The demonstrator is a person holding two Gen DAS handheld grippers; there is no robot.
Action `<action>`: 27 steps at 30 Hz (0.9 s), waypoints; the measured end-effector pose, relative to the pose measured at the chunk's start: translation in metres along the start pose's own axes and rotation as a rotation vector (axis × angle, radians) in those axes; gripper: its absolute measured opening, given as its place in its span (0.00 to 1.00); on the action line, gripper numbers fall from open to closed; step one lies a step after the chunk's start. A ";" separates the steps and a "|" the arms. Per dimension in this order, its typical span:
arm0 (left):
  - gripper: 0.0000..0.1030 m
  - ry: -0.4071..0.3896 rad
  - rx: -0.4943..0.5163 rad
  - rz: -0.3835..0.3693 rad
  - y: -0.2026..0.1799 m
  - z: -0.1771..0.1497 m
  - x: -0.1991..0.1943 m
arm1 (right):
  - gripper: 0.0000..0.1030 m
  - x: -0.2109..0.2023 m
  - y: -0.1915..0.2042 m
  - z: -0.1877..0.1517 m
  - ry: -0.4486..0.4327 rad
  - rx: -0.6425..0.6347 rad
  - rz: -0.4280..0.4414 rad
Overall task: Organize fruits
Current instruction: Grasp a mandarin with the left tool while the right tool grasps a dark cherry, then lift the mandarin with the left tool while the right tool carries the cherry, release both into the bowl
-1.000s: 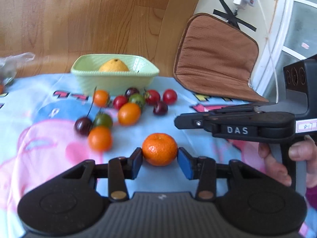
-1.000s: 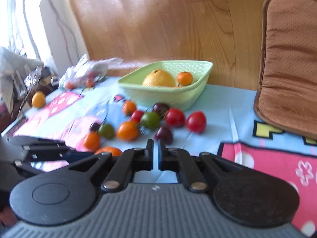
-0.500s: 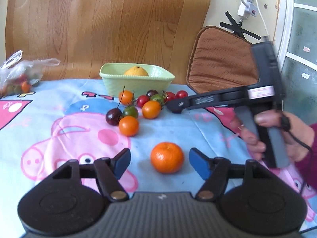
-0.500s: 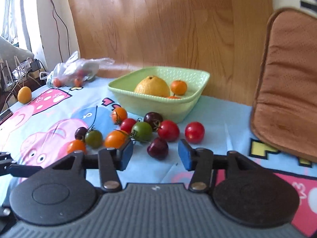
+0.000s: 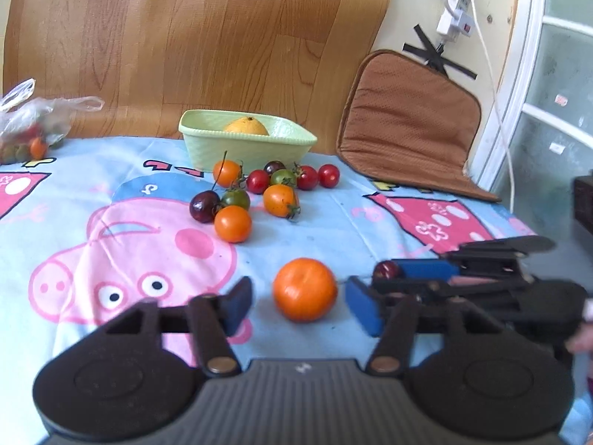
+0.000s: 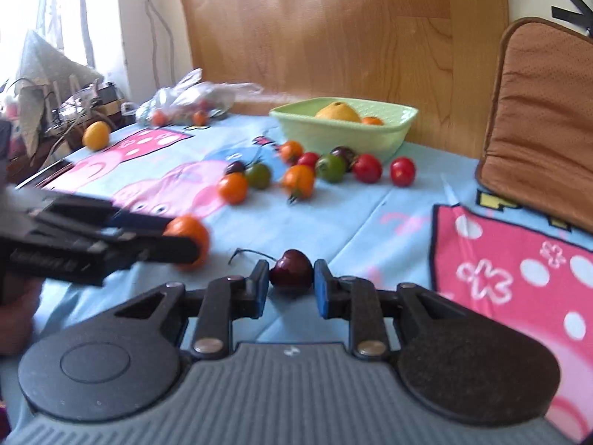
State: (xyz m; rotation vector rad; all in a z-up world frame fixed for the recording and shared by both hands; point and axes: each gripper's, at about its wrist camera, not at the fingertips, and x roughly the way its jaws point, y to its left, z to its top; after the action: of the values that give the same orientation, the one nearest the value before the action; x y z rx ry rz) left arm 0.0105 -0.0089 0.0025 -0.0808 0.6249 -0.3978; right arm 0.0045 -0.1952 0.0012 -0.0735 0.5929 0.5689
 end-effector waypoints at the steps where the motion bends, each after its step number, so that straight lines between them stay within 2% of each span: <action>1: 0.57 0.013 0.011 -0.002 -0.002 0.000 0.003 | 0.28 0.001 0.007 0.000 0.000 -0.017 -0.008; 3: 0.52 0.015 0.026 0.002 -0.005 0.000 0.007 | 0.28 0.003 0.017 0.001 0.000 -0.053 -0.042; 4: 0.42 0.017 0.021 -0.010 -0.003 0.000 0.009 | 0.29 0.005 0.017 0.002 0.002 -0.052 -0.046; 5: 0.38 0.017 0.013 -0.009 -0.002 0.001 0.010 | 0.29 0.007 0.017 0.002 0.006 -0.046 -0.049; 8: 0.37 0.019 -0.028 -0.039 0.006 0.005 0.010 | 0.28 0.009 0.017 0.003 0.008 -0.039 -0.047; 11: 0.38 -0.011 -0.046 -0.062 0.010 0.015 0.004 | 0.28 0.006 0.018 0.005 -0.017 -0.005 -0.031; 17: 0.38 -0.085 0.009 -0.017 0.019 0.066 0.013 | 0.28 0.015 0.008 0.046 -0.138 -0.024 -0.054; 21: 0.38 -0.120 0.036 0.039 0.035 0.111 0.041 | 0.28 0.041 -0.018 0.087 -0.204 -0.030 -0.081; 27: 0.38 -0.056 0.012 0.085 0.066 0.155 0.103 | 0.28 0.096 -0.057 0.126 -0.181 0.042 -0.114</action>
State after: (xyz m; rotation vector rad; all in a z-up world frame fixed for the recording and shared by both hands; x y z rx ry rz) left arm 0.1992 0.0056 0.0584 -0.0533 0.5689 -0.3163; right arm 0.1642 -0.1687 0.0474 -0.0160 0.4214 0.4465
